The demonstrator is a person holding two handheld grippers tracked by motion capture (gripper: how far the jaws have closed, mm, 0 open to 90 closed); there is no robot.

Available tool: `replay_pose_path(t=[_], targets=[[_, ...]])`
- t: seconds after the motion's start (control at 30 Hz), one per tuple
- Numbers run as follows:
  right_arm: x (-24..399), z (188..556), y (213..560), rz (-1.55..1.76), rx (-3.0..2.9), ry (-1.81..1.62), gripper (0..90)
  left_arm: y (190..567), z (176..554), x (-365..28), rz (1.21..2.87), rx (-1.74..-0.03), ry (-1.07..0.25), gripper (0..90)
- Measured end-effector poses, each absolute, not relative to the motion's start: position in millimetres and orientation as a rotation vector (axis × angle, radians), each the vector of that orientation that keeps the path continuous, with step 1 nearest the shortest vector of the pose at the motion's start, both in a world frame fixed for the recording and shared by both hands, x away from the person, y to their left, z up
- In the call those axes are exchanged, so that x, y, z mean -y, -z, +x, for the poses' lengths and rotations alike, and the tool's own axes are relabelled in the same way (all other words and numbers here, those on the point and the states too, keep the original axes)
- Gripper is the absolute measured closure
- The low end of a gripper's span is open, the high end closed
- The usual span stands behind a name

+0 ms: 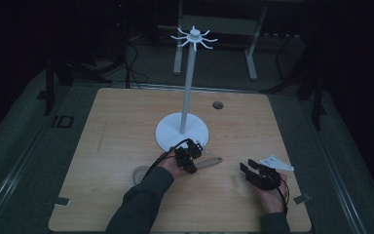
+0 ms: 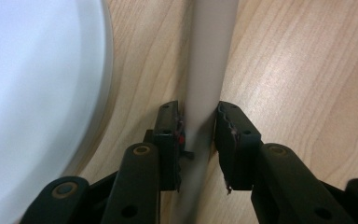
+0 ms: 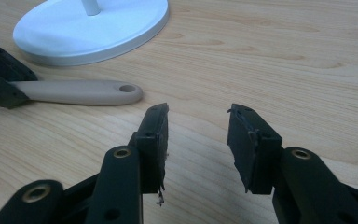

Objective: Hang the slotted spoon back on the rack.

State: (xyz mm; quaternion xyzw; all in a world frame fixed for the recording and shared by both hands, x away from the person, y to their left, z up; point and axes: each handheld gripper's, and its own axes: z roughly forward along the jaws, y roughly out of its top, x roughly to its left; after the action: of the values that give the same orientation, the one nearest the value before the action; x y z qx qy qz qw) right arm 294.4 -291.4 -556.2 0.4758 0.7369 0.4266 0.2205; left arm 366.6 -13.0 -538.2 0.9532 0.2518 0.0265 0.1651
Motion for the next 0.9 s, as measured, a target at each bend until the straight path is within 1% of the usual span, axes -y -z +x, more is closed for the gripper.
replay_pose_path(t=[0.17,0.27,0.37,0.47,0.6,0.7,0.9], targets=[[292.0,294.4,556.2,1.315,-2.038,-1.18,57.6,538.1,366.8,15.2,2.724,-0.715,-0.089,70.2],[292.0,294.5,556.6,1.314,-2.04,-1.178,57.7,537.8,364.4,17.3,2.739,-0.694,-0.112,72.1],[292.1,294.4,556.5,1.314,-2.039,-1.179,57.6,537.7,364.4,17.3,2.739,-0.695,-0.111,72.3],[292.6,294.6,556.8,1.318,-2.036,-1.178,57.7,535.3,364.9,15.3,2.73,-0.711,-0.144,73.5],[292.9,294.9,557.2,1.321,-2.035,-1.177,57.7,528.2,365.1,8.9,2.686,-0.743,-0.168,73.8],[292.6,294.9,557.5,1.321,-2.037,-1.176,57.6,516.9,364.2,0.4,2.613,-0.797,-0.206,74.1],[292.7,294.8,557.4,1.321,-2.035,-1.175,57.7,502.2,361.2,-8.8,2.516,-0.832,-0.265,74.1]])
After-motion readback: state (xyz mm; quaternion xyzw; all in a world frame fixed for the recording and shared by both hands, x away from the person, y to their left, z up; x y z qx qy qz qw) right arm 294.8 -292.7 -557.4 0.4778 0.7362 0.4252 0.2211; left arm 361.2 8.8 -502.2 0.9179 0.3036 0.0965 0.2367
